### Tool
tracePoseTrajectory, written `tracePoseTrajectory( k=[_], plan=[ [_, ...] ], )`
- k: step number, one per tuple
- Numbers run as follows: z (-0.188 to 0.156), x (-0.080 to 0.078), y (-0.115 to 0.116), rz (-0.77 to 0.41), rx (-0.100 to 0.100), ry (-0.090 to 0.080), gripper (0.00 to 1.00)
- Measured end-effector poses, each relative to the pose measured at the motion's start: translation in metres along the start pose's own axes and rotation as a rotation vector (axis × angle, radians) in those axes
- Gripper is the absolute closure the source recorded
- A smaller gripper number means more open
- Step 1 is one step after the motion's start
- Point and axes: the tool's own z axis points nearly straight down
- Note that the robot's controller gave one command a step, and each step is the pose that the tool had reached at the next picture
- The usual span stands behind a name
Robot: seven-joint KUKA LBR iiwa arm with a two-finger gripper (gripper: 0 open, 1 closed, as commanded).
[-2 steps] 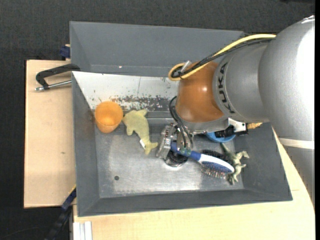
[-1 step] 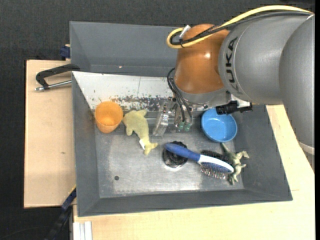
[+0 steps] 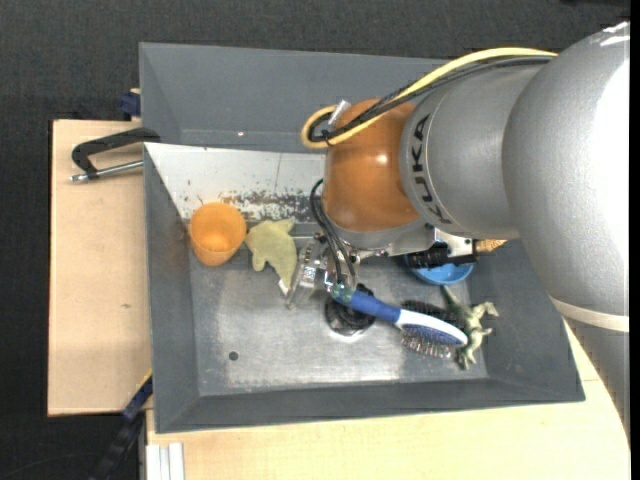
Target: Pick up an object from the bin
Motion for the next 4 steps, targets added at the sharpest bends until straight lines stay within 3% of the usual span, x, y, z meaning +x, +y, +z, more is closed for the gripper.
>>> tracePoseTrajectory(
  k=[1,2,3,4],
  plan=[
    [0.047,-0.004,0.008,-0.043,-0.002,-0.006,1.0],
    [0.046,-0.04,0.034,0.176,0.001,-0.001,1.0],
    [-0.083,-0.035,0.03,0.122,-0.009,-0.017,1.0],
    [-0.078,-0.033,0.03,0.12,-0.003,-0.01,0.0]
  ],
)
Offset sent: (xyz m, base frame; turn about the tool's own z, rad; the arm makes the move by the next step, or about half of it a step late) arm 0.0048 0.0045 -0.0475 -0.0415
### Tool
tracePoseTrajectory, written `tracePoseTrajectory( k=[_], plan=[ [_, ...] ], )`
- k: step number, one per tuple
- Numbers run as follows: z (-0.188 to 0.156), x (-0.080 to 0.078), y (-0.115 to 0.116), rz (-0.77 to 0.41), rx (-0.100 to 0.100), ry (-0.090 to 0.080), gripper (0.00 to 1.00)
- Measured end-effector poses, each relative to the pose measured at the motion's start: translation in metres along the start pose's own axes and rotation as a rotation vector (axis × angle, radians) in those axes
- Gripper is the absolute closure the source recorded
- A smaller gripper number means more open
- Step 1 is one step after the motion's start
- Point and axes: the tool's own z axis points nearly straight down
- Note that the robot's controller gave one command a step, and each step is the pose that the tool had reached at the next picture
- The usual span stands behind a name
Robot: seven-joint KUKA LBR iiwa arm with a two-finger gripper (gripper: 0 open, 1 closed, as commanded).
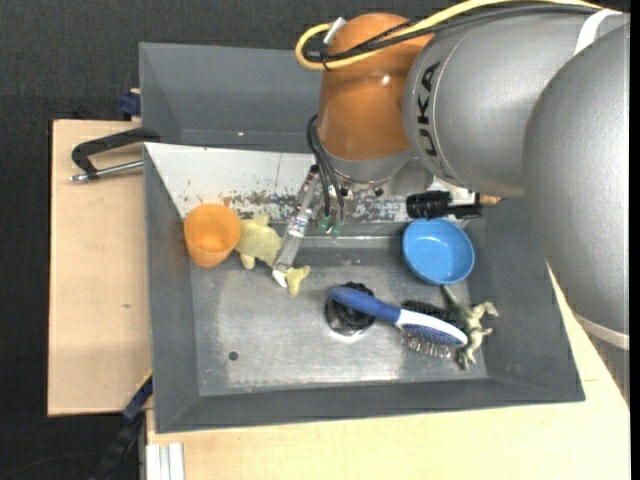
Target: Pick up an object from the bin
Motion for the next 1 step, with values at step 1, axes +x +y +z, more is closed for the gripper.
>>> tracePoseTrajectory(
  k=[1],
  plan=[
    [0.092,0.0255,0.0214,0.154,0.006,0.009,0.0]
  ],
)
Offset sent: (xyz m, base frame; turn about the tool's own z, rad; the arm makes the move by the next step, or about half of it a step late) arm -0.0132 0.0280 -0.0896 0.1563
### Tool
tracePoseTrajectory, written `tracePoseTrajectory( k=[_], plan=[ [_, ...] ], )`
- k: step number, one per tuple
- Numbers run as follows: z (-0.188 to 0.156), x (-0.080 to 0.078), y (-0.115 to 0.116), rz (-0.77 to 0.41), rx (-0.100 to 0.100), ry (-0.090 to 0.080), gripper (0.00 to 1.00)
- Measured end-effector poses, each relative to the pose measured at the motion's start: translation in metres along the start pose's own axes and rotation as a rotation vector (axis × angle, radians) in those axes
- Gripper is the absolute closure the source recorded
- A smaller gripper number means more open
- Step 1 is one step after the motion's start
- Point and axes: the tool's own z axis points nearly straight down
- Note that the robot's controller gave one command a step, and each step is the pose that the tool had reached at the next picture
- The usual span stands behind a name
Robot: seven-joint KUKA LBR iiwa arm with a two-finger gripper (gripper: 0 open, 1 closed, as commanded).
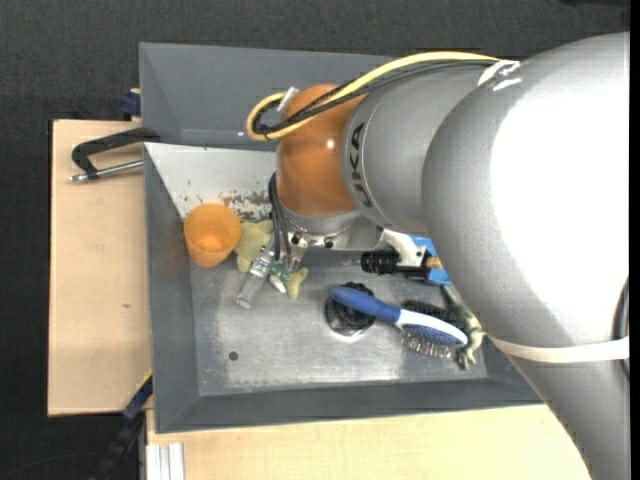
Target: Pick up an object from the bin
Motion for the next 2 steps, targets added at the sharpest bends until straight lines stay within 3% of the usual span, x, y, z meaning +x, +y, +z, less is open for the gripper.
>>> tracePoseTrajectory(
  k=[1,2],
  plan=[
    [0.0343,-0.0274,-0.0176,0.022,0.0,-0.003,0.0],
    [0.032,-0.0267,-0.0157,0.019,-0.003,-0.005,1.0]
  ],
)
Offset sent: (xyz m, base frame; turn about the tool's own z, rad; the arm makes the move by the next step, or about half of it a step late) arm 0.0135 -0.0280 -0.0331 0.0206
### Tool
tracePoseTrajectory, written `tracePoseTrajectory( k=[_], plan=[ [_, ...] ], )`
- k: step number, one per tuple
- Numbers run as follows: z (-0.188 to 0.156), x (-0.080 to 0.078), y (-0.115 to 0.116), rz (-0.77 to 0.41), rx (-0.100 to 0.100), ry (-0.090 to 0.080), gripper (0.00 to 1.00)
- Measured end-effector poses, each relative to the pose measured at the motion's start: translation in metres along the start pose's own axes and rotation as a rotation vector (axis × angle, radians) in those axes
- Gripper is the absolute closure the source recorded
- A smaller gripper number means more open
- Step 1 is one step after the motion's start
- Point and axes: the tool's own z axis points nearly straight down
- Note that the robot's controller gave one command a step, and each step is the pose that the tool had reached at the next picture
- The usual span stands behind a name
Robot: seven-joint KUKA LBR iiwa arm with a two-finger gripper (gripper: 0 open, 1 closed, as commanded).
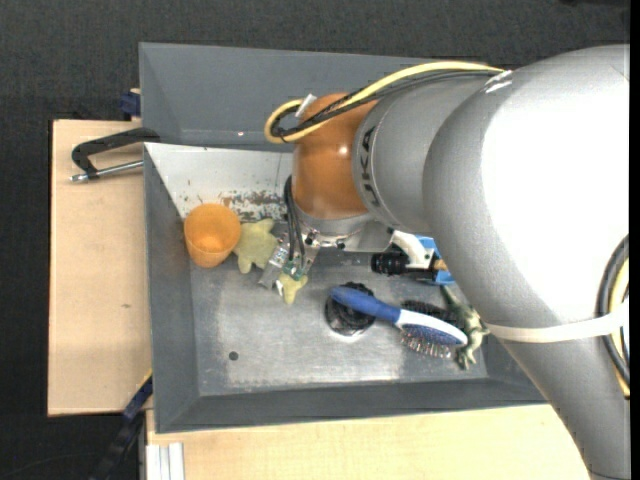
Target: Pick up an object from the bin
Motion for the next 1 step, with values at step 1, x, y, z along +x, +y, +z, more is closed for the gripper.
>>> tracePoseTrajectory(
  k=[1],
  plan=[
    [-0.2345,0.0353,0.0239,-0.359,-0.01,-0.011,1.0]
  ],
)
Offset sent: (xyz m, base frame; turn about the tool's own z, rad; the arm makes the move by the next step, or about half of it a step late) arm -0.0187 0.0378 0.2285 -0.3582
